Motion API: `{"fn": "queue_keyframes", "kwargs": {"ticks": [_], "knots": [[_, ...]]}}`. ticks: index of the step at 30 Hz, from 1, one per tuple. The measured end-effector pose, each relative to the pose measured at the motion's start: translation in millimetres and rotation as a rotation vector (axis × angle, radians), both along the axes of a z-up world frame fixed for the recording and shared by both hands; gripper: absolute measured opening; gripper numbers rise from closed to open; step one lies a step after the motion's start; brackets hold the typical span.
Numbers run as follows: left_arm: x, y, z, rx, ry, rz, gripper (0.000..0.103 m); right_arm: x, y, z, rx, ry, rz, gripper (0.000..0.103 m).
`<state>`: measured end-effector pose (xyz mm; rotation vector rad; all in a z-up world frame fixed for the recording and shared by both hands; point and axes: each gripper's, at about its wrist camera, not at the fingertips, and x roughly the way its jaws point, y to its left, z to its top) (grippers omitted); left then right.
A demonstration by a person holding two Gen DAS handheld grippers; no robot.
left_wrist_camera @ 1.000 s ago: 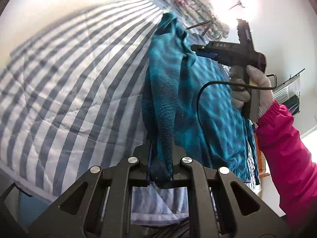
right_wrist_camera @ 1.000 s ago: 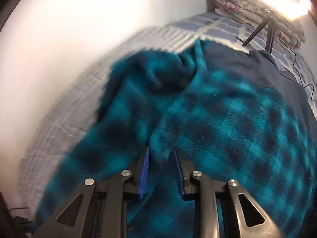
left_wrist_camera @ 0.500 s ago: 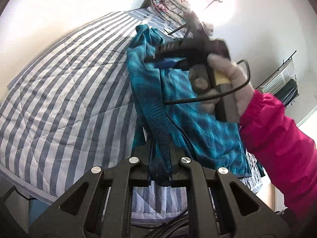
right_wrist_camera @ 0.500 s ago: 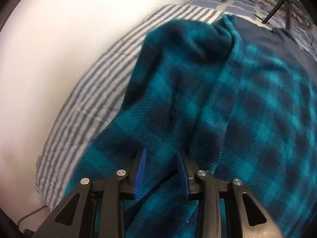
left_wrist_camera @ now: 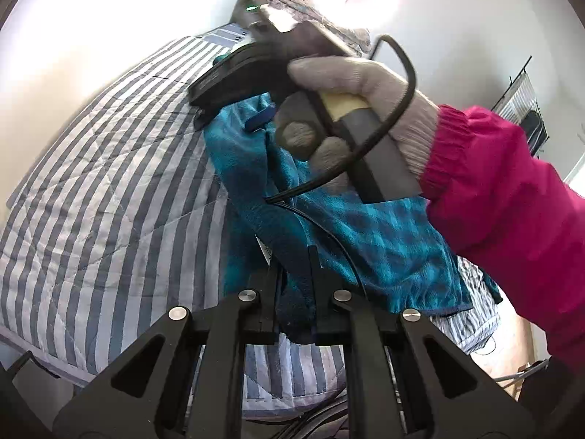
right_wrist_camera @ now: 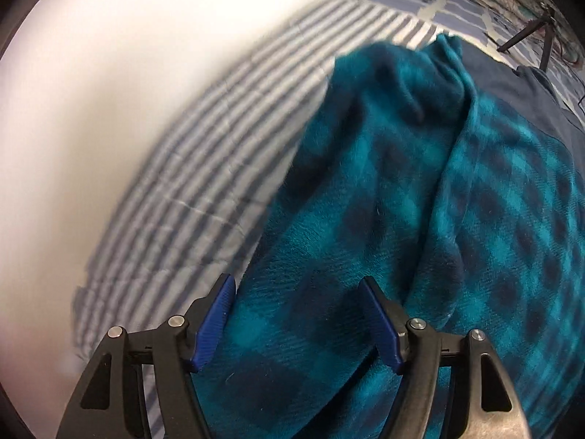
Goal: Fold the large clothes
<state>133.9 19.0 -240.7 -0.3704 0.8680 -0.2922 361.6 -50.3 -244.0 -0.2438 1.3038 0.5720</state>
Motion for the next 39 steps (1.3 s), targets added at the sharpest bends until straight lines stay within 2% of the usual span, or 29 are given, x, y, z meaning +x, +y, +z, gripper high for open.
{"fn": "queue_keyframes", "kwargs": {"ticks": [2,4,5,6,8,9,16,20,23,26,30,33,36,39], "knots": [[3.5,-10.7,-0.7,0.015,0.000,-0.010,0.008,-9.7,11.1,-5.5,-0.056,-0.020,0.030,0.070],[6.1,-16.9,0.2,0.030,-0.002,-0.019,0.008,-13.6,15.6,-11.9,-0.104,-0.048,0.047,0.053],[5.7,-20.5,0.9,0.038,-0.003,-0.023,0.008,-15.5,14.4,-14.5,-0.120,-0.062,0.049,0.037],[7.3,-24.3,2.1,0.047,-0.004,-0.029,0.008,-16.6,11.2,-15.5,-0.123,-0.071,0.045,0.027],[9.0,-30.4,4.5,0.067,-0.010,-0.039,0.007,-12.7,-5.1,-13.1,-0.064,-0.061,0.017,0.014],[9.8,-34.6,5.8,0.076,-0.014,-0.046,0.007,-10.1,-13.1,-10.4,-0.019,-0.047,-0.003,0.011],[10.3,-80.1,12.9,0.158,-0.048,-0.120,0.007,2.0,-109.2,8.6,0.415,0.014,-0.188,0.009],[11.6,-111.8,17.5,0.203,-0.063,-0.181,0.007,-5.9,-171.9,9.3,0.587,-0.008,-0.285,0.009],[11.8,-130.3,12.1,0.220,-0.064,-0.220,0.007,-20.2,-217.5,-6.8,0.684,0.009,-0.394,0.009],[12.8,-152.9,5.2,0.243,-0.050,-0.254,0.007,-27.9,-249.8,-30.7,0.677,0.031,-0.465,0.009],[12.7,-166.5,-0.9,0.252,-0.033,-0.280,0.007,-25.3,-261.0,-53.6,0.629,0.060,-0.504,0.009],[15.2,-171.9,-1.6,0.248,-0.025,-0.286,0.007,-15.2,-252.7,-51.9,0.594,0.044,-0.492,0.009],[19.7,-176.8,0.1,0.234,-0.020,-0.294,0.007,-9.8,-228.0,-35.8,0.529,0.012,-0.454,0.009],[21.0,-182.5,1.7,0.220,-0.011,-0.317,0.007,-5.6,-217.6,-34.1,0.501,0.026,-0.457,0.009]]}}
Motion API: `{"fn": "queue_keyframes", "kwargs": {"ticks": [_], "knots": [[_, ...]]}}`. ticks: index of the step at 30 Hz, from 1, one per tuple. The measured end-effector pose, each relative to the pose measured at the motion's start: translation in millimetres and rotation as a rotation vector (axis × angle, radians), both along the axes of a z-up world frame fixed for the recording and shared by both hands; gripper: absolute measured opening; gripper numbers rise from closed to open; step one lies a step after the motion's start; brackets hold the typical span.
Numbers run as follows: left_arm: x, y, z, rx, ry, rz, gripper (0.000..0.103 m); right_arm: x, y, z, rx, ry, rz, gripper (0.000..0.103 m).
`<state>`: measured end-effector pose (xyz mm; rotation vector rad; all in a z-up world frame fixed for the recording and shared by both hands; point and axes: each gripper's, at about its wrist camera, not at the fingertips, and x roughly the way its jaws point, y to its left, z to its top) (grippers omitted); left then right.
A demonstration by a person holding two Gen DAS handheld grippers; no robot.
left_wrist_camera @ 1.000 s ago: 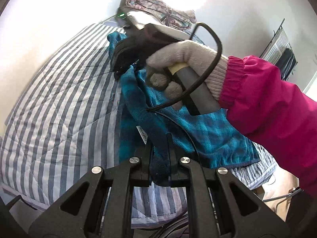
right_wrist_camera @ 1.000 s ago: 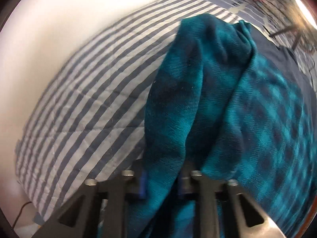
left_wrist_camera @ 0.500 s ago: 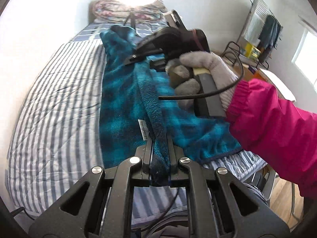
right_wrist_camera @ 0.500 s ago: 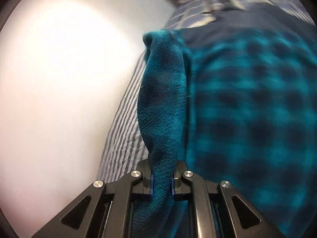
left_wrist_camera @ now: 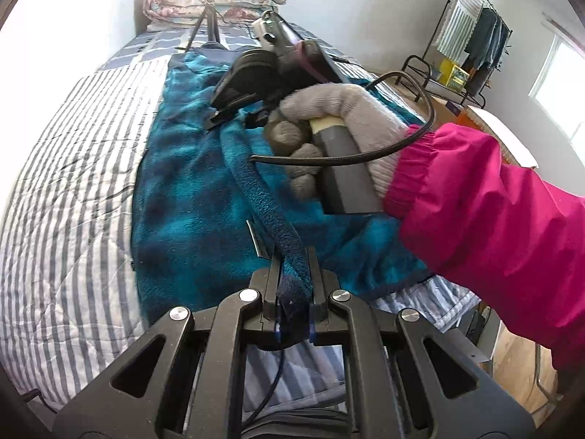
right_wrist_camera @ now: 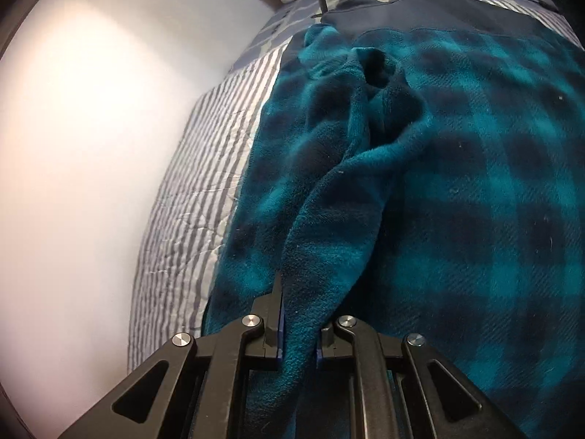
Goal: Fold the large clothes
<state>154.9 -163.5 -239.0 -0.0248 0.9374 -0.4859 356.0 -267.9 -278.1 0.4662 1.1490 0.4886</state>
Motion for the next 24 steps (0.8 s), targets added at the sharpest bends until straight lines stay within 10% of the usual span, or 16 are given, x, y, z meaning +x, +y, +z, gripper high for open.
{"fn": "queue_keyframes", "kwargs": {"ticks": [9,24], "knots": [[-40.9,37.3,33.5,-0.102,-0.008,-0.045,0.031,-16.7,-53.8,29.7,0.039,-0.038,-0.034,0.035],[-117.1,179.1,178.0,-0.127,-0.336,0.215,0.031,-191.8,-100.5,273.6,-0.111,-0.567,0.000,0.050]]}}
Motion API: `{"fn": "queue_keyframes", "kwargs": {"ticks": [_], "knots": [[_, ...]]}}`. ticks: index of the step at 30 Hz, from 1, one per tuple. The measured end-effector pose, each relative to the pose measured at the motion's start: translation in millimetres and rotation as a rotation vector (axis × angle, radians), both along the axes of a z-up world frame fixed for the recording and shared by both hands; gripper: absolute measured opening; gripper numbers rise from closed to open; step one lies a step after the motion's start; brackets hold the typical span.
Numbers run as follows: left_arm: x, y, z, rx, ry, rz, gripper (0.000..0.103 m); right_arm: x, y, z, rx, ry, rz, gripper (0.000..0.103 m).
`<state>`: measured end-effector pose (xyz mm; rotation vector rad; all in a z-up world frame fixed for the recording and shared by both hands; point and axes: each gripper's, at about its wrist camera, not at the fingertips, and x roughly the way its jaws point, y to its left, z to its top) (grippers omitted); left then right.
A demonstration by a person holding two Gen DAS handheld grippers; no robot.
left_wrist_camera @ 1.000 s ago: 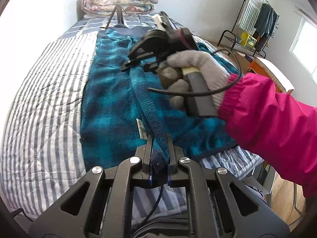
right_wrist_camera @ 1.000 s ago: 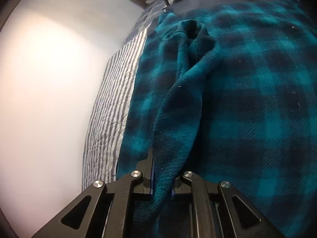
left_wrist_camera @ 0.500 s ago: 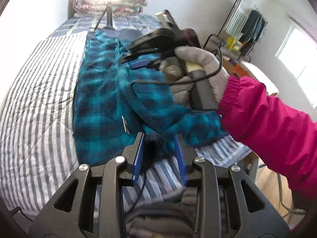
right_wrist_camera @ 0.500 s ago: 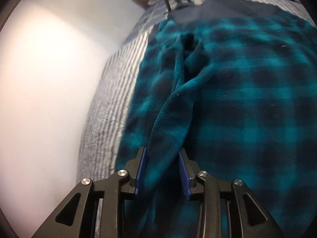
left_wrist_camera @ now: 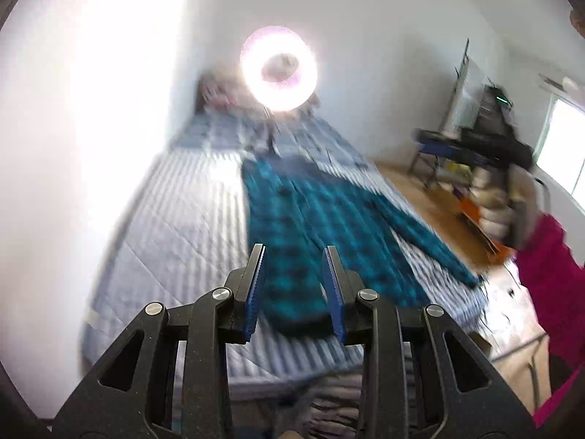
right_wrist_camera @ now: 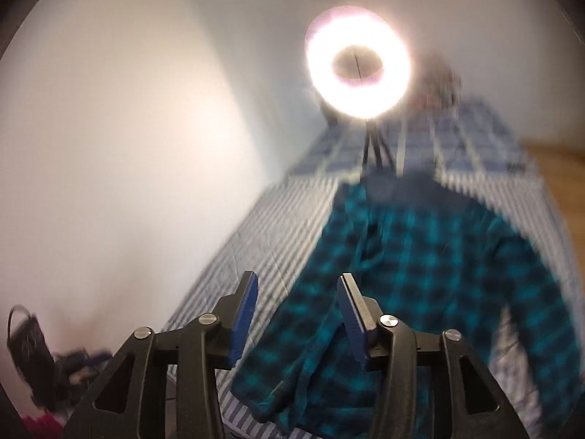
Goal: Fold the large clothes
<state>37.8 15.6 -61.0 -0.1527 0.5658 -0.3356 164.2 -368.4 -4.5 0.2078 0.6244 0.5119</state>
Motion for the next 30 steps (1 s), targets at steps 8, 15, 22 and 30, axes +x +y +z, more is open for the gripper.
{"fn": "queue_keyframes", "kwargs": {"ticks": [8,15,22,30], "knots": [[-21.0,40.3,109.5,0.099,-0.251,0.112,0.031,-87.5,-15.3,156.2,-0.019,-0.257,-0.034,0.058],[-30.7,38.5,149.4,0.135,-0.299,0.074,0.047,-112.8,-32.0,209.7,-0.016,-0.285,-0.065,0.058],[11.0,13.0,60.6,0.056,-0.081,-0.017,0.047,-67.3,-7.9,68.3,-0.053,0.001,-0.013,0.058],[82.7,-24.2,-86.9,-0.032,0.243,-0.128,0.016,-6.6,16.0,-118.9,-0.028,0.386,0.044,0.058]]}}
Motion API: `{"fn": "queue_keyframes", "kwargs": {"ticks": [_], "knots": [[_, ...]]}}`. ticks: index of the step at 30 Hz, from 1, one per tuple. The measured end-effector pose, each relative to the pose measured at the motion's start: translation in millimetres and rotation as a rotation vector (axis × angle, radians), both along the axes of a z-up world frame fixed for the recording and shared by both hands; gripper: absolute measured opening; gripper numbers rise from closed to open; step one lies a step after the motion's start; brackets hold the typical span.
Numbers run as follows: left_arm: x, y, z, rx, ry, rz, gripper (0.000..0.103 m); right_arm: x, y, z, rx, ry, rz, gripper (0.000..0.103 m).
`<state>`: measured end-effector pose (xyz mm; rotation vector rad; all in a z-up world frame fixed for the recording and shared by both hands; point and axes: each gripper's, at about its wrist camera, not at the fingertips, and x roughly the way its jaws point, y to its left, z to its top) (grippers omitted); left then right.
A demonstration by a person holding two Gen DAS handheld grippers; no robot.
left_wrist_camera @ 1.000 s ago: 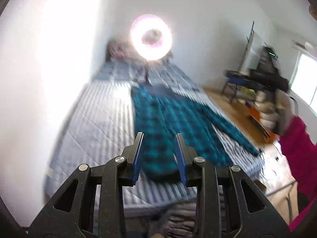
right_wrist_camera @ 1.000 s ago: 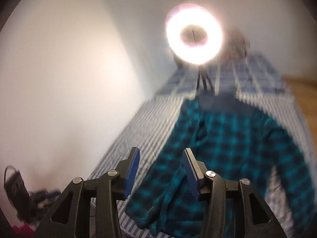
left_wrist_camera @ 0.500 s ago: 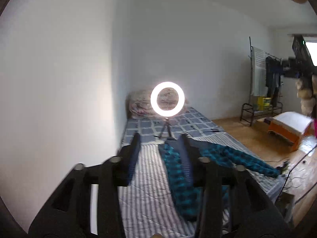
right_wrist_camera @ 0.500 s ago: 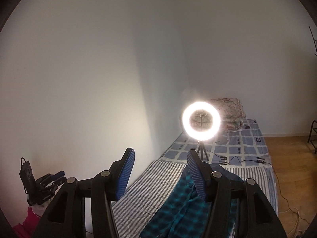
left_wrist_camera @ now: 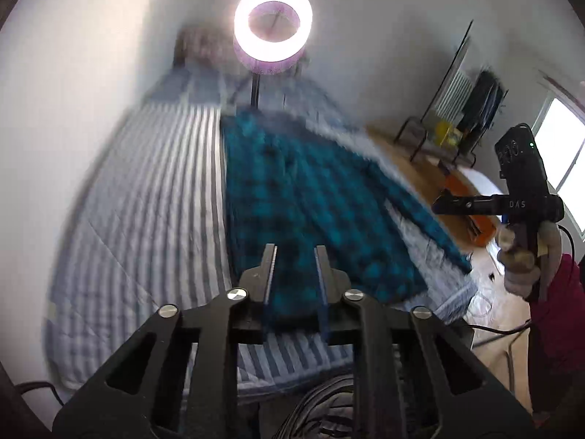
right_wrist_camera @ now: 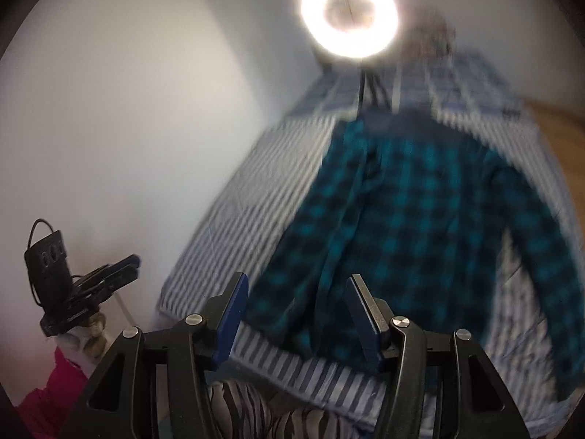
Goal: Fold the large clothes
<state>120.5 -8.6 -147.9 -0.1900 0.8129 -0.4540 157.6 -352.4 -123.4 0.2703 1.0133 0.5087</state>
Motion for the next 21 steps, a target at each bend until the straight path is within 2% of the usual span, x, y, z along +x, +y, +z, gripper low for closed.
{"fn": "queue_keyframes", "kwargs": {"ticks": [4,6,8,11,13,17,19,21], "knots": [[20.9,-23.5,-56.9,0.012,0.103,-0.014,0.012,27.6,16.0,-72.8,-0.002,0.138,-0.022,0.058],[27.4,-37.8,-79.9,0.046,0.145,-0.040,0.012,26.7,26.9,-90.1,0.017,0.164,-0.018,0.058],[28.9,-49.4,-88.2,0.072,0.151,-0.066,0.012,28.4,39.9,-96.0,0.017,0.152,-0.015,0.058],[30.7,-63.7,-100.5,0.087,0.173,-0.104,0.012,30.2,60.2,-91.8,0.027,0.089,0.017,0.052],[35.0,-68.7,-106.9,0.084,0.189,-0.114,0.012,36.1,75.8,-95.2,0.029,0.077,0.068,0.043],[41.4,-78.7,-122.6,0.090,0.216,-0.113,0.012,46.3,88.4,-121.6,-0.063,0.110,0.098,0.040],[43.9,-81.6,-129.3,0.087,0.226,-0.123,0.012,46.8,81.3,-140.6,-0.125,0.140,0.078,0.040],[47.2,-86.2,-138.2,0.107,0.235,-0.135,0.012,48.0,75.2,-159.7,-0.136,0.173,0.057,0.040]]}}
